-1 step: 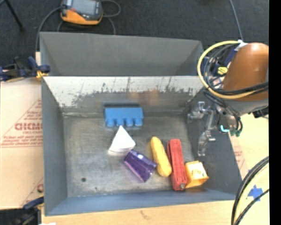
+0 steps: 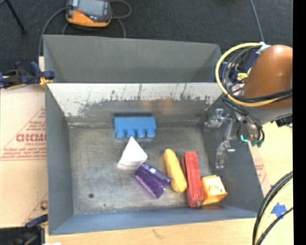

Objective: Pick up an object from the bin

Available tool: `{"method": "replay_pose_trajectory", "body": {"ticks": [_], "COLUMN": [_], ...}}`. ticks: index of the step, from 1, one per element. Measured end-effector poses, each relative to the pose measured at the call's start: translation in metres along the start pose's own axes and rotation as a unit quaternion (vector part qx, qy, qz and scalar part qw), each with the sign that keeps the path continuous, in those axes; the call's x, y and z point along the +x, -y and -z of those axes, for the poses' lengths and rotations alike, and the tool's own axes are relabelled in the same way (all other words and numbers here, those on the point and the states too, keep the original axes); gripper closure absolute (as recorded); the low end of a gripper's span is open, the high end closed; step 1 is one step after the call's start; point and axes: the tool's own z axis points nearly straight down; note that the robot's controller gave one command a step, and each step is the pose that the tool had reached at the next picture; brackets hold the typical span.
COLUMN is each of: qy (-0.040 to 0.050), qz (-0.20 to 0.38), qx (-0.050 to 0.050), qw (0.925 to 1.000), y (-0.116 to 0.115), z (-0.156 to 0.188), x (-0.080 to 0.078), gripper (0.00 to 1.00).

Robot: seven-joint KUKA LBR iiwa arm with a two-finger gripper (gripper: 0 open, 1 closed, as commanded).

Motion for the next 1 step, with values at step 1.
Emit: {"method": "replay_pose_trajectory", "body": {"ticks": [1], "qy": [0.004], "qz": [0.022], "qx": [0.001], "qw": [0.9997], "y": [-0.012], "z": [-0.0444], "x": [0.0007], "gripper": [0.0]}}
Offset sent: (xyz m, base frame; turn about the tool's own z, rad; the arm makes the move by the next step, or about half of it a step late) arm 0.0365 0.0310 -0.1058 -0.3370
